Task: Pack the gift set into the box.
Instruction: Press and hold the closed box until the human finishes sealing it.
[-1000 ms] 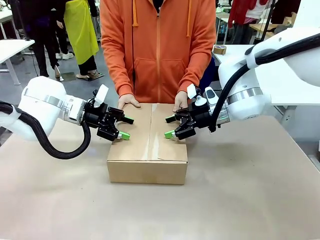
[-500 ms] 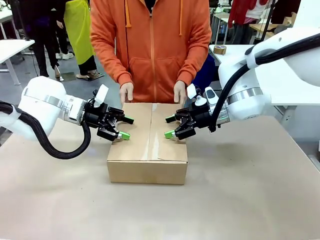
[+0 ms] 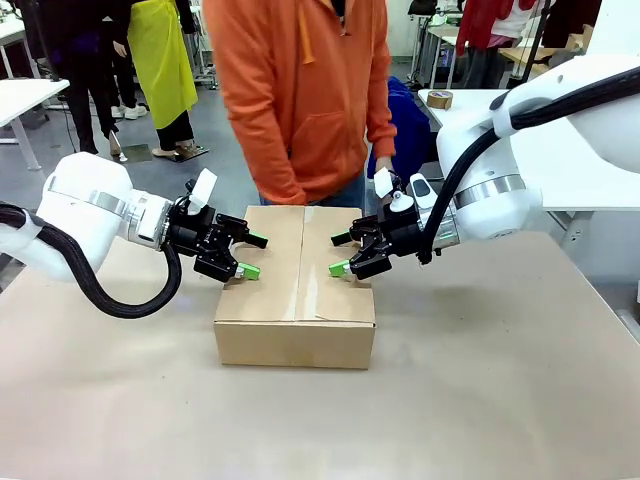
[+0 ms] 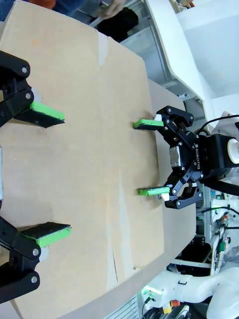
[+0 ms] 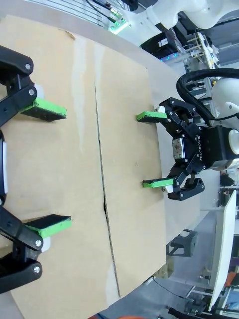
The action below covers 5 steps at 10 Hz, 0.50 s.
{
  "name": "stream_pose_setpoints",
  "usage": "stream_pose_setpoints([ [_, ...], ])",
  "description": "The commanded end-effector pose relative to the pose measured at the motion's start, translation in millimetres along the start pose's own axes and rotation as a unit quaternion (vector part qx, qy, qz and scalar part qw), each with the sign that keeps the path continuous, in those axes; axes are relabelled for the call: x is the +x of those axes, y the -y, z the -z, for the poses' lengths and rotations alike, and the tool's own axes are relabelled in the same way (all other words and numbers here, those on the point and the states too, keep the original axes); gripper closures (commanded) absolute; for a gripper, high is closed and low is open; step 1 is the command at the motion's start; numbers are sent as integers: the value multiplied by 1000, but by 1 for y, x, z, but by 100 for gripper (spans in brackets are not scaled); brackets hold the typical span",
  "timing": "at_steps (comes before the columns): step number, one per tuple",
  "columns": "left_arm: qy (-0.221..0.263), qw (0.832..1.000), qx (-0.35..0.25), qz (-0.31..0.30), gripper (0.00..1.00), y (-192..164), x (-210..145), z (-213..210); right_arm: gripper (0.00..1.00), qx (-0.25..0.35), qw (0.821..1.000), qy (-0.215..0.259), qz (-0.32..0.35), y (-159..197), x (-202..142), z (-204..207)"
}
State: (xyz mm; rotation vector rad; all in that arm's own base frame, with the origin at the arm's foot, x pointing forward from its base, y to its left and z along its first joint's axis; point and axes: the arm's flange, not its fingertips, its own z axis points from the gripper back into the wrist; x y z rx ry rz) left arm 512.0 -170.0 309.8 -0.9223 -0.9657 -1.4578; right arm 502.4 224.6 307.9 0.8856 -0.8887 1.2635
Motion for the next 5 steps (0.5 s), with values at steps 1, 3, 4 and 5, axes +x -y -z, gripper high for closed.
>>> stream_pose_setpoints([
  [1,0,1000,0,7,0,2,-1,0,0,-1,1000,-4,-1,0,-2,3],
  [3,0,1000,0,7,0,2,-1,0,0,-1,1000,-4,-1,0,-2,3],
  [4,0,1000,0,7,0,2,-1,0,0,-1,1000,-4,-1,0,-2,3],
  [5,0,1000,0,7,0,2,-1,0,0,-1,1000,-4,-1,0,-2,3],
])
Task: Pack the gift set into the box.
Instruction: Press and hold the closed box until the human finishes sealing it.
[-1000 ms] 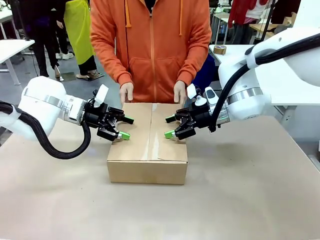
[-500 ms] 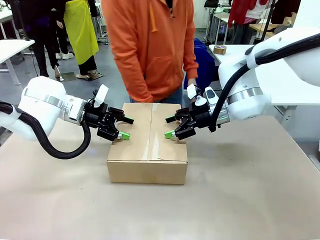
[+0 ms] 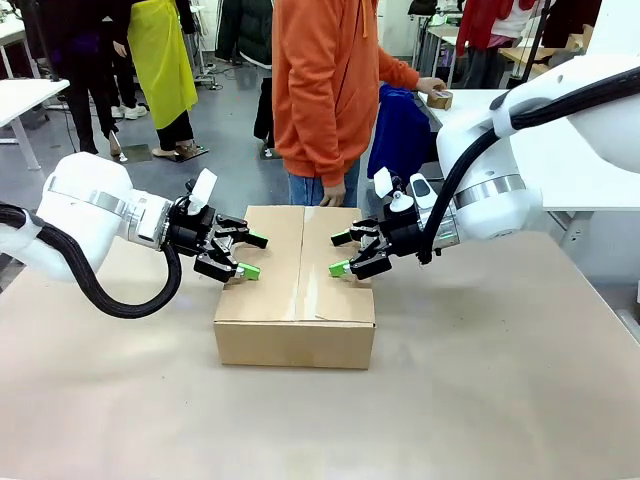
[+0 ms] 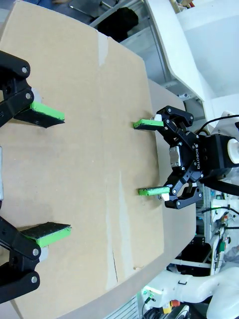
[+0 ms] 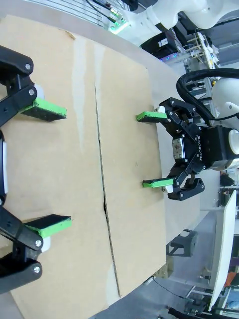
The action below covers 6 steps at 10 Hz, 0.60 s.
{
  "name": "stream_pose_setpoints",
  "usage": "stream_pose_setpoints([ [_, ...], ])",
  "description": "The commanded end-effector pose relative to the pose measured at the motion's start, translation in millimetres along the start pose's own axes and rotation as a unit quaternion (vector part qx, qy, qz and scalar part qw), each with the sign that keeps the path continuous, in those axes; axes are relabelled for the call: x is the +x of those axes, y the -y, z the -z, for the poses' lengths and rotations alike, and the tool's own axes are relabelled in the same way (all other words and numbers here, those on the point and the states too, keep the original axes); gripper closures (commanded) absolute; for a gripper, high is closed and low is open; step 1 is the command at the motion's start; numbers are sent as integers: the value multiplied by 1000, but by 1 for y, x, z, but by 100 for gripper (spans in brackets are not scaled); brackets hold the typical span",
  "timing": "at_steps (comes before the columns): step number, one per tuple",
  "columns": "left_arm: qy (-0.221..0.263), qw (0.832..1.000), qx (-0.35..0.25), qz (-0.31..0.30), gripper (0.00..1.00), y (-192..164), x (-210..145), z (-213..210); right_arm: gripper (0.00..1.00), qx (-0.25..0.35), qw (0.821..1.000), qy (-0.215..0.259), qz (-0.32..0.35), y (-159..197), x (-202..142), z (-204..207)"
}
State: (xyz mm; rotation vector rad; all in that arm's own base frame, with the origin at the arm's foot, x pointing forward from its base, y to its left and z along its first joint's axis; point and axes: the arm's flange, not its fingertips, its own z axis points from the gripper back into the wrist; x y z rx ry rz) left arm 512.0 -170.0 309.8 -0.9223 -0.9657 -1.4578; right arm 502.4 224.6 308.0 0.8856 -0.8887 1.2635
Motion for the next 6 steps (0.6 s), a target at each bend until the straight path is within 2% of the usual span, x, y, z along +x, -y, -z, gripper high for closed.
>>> stream_pose_setpoints([
  [1,0,1000,0,7,0,2,-1,0,0,-1,1000,-4,-1,0,-2,3],
  [6,0,1000,0,7,0,2,-1,0,0,-1,1000,-4,-1,0,-2,3],
])
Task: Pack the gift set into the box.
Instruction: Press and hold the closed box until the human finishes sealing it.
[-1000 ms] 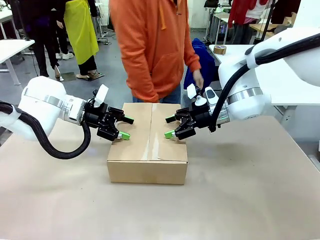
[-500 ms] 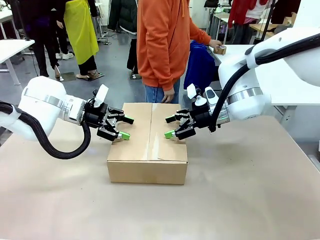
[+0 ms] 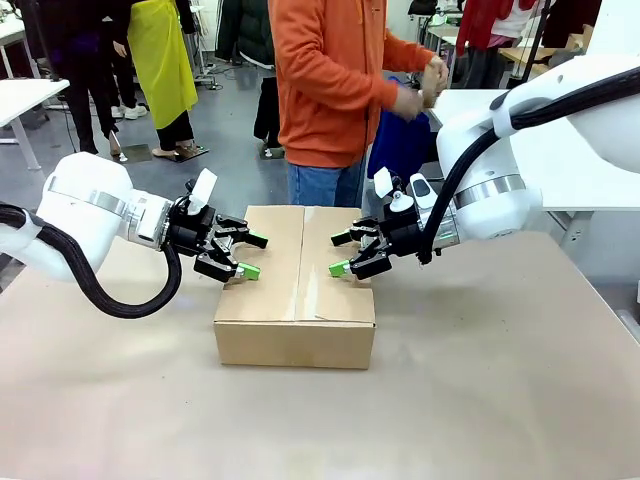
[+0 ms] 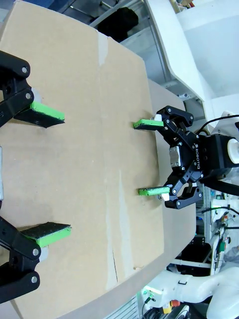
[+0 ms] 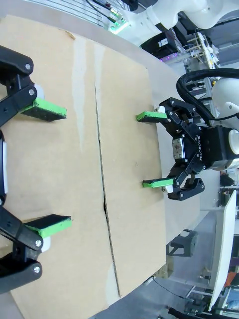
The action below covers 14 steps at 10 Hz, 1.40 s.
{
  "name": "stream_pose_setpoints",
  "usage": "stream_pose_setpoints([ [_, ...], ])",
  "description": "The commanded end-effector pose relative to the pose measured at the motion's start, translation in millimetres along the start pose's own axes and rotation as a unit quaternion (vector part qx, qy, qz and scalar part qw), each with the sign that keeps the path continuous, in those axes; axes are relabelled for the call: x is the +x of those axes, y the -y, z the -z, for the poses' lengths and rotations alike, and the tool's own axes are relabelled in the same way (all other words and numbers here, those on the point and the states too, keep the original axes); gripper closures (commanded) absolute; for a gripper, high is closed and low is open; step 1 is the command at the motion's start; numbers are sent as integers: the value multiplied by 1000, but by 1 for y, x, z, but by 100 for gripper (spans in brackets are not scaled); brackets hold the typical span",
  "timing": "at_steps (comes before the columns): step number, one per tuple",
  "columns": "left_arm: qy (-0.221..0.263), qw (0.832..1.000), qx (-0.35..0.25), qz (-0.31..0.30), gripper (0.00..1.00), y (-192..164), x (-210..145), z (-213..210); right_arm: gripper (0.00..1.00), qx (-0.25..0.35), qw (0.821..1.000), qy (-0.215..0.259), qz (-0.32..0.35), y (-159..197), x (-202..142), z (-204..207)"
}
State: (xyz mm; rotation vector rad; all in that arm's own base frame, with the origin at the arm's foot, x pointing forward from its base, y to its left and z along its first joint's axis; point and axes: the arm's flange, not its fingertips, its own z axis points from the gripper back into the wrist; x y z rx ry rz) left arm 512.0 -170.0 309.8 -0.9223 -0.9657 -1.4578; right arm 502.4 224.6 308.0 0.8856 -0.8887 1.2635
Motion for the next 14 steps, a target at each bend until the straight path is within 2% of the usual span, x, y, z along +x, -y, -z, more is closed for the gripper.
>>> stream_pose_setpoints([
  [1,0,1000,0,7,0,2,-1,0,0,-1,1000,-4,-1,0,-2,3],
  [14,0,1000,0,7,0,2,-1,0,0,-1,1000,-4,-1,0,-2,3],
])
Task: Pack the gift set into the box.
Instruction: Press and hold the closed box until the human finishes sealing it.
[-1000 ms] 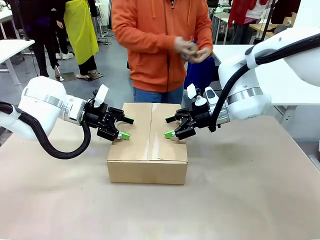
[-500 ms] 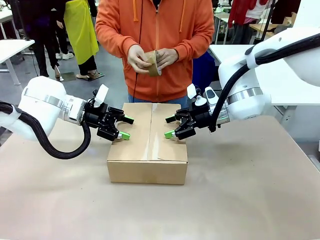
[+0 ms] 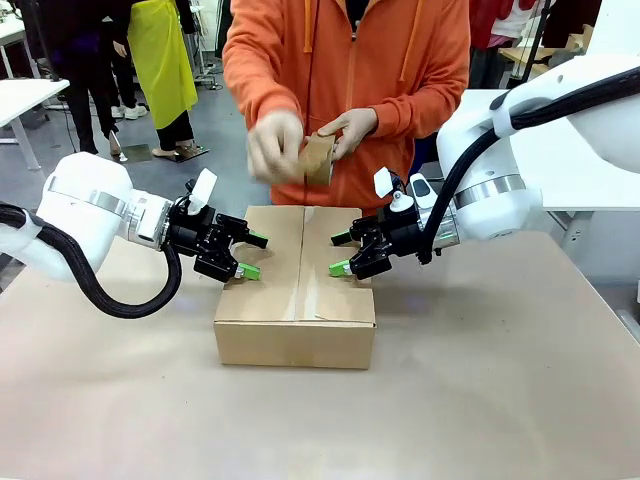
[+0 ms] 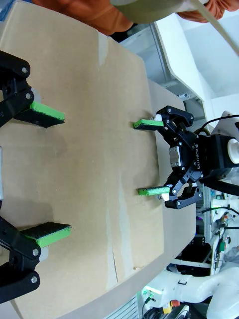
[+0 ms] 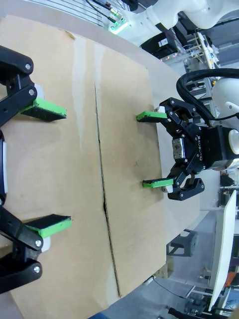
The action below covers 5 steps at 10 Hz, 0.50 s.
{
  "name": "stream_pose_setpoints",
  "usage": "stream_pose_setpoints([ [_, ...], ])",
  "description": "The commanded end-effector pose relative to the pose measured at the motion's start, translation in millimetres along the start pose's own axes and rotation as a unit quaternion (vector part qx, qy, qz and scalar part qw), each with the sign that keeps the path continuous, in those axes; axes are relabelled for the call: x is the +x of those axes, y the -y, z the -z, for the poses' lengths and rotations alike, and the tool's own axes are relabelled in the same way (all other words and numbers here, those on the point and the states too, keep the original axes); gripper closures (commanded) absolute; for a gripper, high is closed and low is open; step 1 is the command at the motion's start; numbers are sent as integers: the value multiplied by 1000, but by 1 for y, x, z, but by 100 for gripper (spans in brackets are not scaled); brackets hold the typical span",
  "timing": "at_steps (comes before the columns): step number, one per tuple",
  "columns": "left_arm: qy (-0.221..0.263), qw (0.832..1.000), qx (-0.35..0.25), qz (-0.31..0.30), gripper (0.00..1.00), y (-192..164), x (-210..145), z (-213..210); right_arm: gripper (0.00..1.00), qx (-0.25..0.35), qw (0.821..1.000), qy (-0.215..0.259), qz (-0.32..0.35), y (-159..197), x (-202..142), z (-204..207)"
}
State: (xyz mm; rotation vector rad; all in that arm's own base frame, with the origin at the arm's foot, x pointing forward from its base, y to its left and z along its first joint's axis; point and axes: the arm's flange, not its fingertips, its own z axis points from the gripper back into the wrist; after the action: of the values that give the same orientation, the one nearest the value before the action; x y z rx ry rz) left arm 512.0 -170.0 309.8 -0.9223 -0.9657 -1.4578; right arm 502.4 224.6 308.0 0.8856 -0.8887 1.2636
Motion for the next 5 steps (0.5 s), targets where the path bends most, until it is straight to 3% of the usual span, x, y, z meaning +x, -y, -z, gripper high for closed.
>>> stream_pose_setpoints([
  [1,0,1000,0,7,0,2,-1,0,0,-1,1000,-4,-1,0,-2,3],
  [5,0,1000,0,7,0,2,-1,0,0,-1,1000,-4,-1,0,-2,3],
])
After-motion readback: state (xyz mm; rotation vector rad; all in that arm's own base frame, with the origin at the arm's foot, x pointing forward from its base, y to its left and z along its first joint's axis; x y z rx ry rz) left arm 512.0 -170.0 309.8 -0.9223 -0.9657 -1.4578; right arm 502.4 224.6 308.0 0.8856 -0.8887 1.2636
